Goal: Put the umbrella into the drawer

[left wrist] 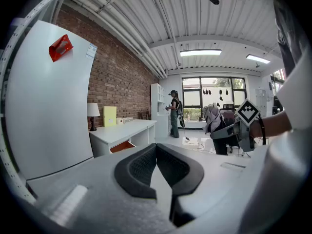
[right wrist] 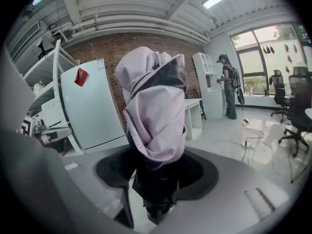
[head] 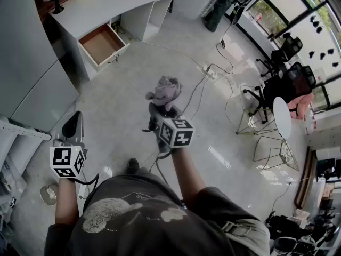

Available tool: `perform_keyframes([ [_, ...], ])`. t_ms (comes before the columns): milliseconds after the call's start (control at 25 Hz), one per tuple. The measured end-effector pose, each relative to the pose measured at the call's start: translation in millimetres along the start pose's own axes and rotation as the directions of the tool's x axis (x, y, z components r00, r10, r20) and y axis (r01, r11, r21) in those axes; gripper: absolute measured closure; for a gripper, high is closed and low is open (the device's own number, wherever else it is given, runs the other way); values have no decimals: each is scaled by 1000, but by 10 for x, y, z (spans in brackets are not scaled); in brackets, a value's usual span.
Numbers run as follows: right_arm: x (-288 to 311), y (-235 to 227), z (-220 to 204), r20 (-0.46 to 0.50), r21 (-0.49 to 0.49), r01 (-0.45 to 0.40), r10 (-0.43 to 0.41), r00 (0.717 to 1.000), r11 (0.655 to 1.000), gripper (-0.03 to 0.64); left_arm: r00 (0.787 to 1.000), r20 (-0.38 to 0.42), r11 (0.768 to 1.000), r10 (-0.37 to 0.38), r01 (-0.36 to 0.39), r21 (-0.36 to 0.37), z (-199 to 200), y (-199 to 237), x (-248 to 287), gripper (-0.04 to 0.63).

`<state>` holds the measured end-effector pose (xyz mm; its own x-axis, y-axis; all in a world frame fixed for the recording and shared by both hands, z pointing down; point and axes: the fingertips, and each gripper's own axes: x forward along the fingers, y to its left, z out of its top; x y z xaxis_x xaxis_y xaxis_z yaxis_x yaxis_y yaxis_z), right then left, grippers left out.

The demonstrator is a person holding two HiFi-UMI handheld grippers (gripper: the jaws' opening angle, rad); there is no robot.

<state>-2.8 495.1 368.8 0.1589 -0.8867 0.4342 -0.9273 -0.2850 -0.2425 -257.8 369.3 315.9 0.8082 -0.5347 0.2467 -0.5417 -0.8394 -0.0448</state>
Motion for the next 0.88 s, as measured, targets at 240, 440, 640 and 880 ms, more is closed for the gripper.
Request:
perform_keyframes([
  [240,70,20,26,-1,-13,-32,32,999,999,382,1000,10,999,-10,10,45,126,-95,122,584],
  [440,153,-89,135,12,-24,-71,71,997,997,382,999,25,999,23,-24,32,211,-175,263,584],
  [640,91,-221,174,20,-11,-113,113,993,994,382,999,19,999,47,-47,-2,221,-324,318,584],
  [880,134,-339,224,39,18,-112,111,993,994,382,999,16,998,30,-31,47,311,-362,498,584],
])
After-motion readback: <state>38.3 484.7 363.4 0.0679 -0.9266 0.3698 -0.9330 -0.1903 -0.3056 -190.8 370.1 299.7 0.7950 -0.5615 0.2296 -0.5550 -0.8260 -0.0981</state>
